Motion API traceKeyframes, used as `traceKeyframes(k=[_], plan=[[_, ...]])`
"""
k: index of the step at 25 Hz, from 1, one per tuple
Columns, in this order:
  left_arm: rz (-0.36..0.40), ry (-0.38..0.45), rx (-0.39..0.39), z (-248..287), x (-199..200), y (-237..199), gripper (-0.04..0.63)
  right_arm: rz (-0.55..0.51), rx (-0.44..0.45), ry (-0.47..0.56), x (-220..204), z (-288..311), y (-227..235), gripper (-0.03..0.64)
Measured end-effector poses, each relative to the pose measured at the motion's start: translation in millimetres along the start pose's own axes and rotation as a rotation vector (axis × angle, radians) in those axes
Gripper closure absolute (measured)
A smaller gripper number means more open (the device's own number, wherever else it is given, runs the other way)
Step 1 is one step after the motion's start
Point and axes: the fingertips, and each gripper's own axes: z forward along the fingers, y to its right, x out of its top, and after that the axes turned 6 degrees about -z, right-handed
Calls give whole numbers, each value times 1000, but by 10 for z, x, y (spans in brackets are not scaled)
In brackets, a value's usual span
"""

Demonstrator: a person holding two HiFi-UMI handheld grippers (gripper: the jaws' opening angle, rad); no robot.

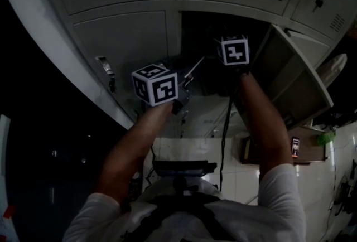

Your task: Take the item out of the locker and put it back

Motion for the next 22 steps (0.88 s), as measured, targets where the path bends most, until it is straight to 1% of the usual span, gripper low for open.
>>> traceKeyframes(k=[4,8,12,17,22], plan=[[-3,7,-17,-27,-31,77,592,34,-1,23,22,-183,26,594],[13,10,-26,-77,-46,159,592,62,-4,39,18,-373,37,594],[8,11,-46,-135,-99,258,592,70,-23,85,32,-558,81,594],[12,23,-86,-234,-114,454,592,105,11,125,42,-804,-30,595],[20,20,-92,-374,-160,568,592,131,30,144,2,-1046,-141,595]])
